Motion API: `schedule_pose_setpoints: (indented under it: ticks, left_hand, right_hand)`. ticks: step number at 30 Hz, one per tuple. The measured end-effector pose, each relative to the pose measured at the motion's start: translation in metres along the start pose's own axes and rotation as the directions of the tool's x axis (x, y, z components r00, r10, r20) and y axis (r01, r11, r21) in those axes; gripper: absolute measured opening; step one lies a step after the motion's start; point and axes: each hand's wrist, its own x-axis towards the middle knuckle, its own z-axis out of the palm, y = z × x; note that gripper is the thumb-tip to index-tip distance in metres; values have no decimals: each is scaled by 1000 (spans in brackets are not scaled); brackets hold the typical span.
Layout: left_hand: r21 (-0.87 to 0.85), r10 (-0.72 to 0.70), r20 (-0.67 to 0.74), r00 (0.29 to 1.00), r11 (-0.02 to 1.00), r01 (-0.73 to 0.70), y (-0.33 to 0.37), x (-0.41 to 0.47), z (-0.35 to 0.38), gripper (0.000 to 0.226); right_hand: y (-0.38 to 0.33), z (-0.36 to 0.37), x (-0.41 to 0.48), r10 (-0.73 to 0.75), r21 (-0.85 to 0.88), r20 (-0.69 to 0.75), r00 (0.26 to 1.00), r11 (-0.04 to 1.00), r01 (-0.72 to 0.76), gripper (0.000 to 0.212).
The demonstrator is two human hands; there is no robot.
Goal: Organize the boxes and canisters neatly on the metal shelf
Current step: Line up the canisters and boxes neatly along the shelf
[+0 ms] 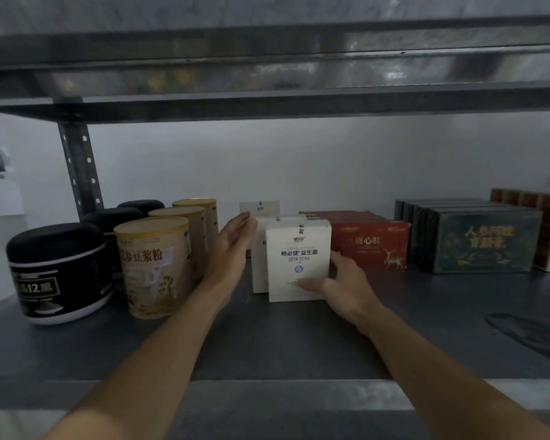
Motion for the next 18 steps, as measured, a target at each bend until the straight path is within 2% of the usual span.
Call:
schedule_pose_setpoints:
  ticks: [2,3,5,7,12,18]
  left_hand:
    - [-9,-24,121,992,1000,25,0,-7,-1,51]
    - [26,-43,171,984,999,39,-1,-11,-2,55]
    - [156,-94,233,968,986,58,-9,-16,-5,78]
    - [245,-118,259,959,968,53,-14,-17,-7,84]
    - [251,-157,215,964,963,101,-16,-18,-9,65]
    - [208,-205,138,969,962,175,-21,-9,-8,62]
  right_hand:
    - [-2,2,0,-24,-40,31,999,999,25,49]
    - [-3,3,0,-35,-61,38,999,997,38,50]
    - [-4,7,1,-62,-110,70,996,991,70,56]
    - [-4,10,3,-87,-156,106,991,982,103,60]
    - [-3,20,11,-90,-189,169,981,974,122,58]
    - [-2,36,32,-70,-218,177,982,970,108,53]
